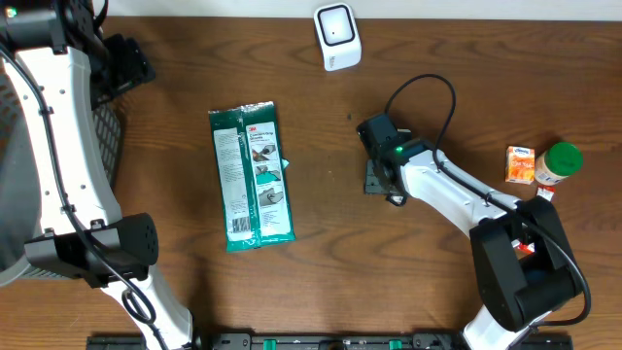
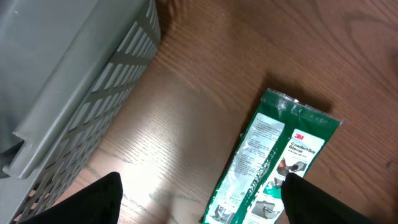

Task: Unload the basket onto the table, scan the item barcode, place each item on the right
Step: 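Swing the right gripper right over the orange tissue pack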

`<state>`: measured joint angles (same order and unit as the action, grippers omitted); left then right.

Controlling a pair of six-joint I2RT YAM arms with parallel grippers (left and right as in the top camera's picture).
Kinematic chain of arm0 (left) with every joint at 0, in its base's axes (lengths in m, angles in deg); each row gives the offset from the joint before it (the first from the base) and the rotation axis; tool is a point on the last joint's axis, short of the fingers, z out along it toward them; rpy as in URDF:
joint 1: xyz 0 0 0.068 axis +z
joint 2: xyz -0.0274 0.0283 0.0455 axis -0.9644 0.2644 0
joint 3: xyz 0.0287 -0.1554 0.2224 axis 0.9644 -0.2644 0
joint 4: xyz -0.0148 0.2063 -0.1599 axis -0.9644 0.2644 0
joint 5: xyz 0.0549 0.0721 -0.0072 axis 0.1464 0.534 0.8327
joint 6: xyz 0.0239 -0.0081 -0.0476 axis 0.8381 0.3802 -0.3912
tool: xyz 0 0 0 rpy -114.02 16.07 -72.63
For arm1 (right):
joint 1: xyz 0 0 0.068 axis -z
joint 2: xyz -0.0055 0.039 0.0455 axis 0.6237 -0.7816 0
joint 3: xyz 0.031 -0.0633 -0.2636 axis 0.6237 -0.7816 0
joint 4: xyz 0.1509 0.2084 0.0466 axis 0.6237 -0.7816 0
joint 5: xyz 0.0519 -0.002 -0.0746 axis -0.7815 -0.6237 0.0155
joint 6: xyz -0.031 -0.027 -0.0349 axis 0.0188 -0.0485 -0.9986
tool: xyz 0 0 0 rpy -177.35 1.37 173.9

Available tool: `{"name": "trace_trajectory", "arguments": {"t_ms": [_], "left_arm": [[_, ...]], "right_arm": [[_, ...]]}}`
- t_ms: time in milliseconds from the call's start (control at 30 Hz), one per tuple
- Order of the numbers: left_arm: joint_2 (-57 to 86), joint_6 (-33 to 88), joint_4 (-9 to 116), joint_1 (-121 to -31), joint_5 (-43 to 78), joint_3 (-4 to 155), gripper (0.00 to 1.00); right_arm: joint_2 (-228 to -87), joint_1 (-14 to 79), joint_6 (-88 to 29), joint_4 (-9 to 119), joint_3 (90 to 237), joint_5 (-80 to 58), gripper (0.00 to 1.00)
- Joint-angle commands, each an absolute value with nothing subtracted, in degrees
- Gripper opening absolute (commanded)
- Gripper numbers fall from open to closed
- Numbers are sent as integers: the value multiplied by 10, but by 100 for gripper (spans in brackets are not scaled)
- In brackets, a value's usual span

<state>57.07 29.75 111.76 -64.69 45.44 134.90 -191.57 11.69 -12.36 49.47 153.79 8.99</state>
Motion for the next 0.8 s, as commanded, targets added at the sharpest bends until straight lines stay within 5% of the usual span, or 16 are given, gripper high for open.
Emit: {"name": "trace_trajectory", "arguments": {"t_ms": [0, 767], "left_arm": [[575, 305, 1150, -644, 462, 1351, 82], [575, 305, 1150, -644, 462, 1351, 82]], "right_arm": [[-1918, 115, -123, 497, 1533, 63, 67], [-1820, 115, -165, 516, 1534, -43, 71]]}}
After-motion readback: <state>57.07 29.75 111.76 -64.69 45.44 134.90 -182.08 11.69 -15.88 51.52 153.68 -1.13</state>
